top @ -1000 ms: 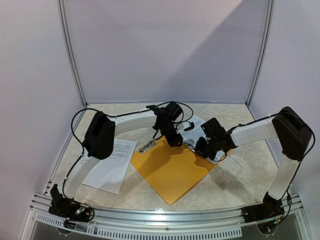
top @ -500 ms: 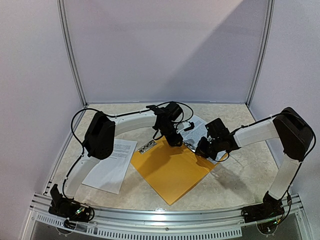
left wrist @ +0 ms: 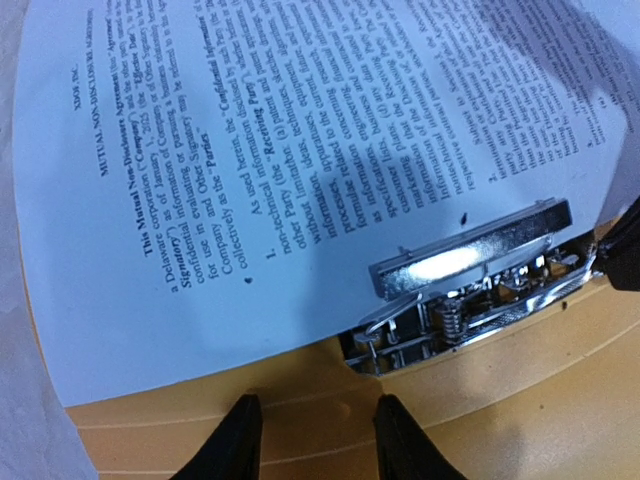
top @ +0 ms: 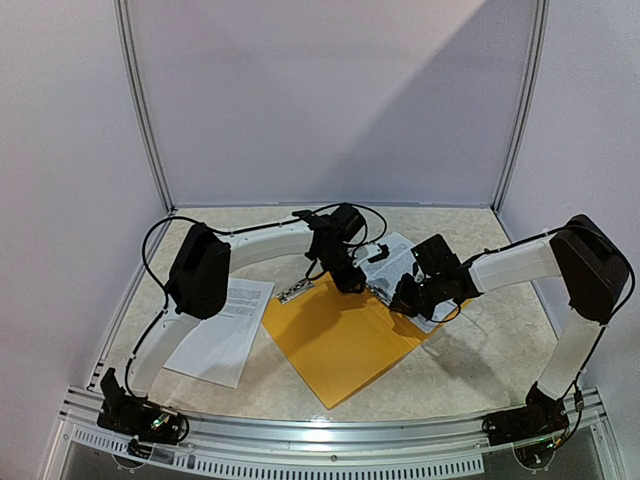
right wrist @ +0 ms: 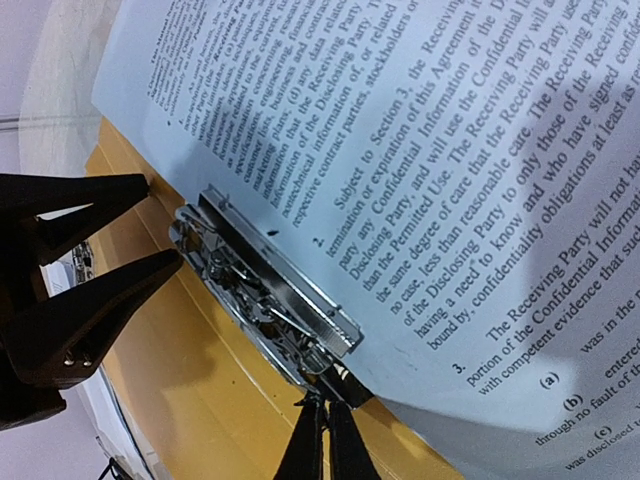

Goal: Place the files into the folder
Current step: Clamp the file and folder with some files.

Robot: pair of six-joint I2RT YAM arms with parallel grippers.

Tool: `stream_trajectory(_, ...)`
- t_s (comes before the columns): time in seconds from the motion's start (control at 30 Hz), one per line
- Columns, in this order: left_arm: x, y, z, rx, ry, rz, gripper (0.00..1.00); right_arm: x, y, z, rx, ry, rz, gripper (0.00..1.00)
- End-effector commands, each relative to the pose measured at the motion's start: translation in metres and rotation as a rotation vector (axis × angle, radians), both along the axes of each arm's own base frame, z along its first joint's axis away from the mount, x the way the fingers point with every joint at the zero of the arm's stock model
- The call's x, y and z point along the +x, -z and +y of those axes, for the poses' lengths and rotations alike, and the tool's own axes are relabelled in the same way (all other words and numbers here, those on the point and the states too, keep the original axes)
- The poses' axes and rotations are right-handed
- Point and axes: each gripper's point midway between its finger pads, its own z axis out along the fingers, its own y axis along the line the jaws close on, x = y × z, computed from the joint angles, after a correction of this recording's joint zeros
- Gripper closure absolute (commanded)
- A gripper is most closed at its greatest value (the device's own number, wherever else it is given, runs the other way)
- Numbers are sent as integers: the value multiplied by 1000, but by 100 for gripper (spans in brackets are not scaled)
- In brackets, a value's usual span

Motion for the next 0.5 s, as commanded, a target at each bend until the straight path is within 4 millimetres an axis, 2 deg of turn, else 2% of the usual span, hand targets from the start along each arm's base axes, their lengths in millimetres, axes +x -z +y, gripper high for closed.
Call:
stream_trajectory(0.0, -33, 57, 25, 155, 26, 127, 59, -45, 38, -29, -147, -13, 193, 98)
stream_trajectory(0.47, -32, 57, 25, 155, 27, 125, 59, -38, 27, -25, -148, -28, 175, 95)
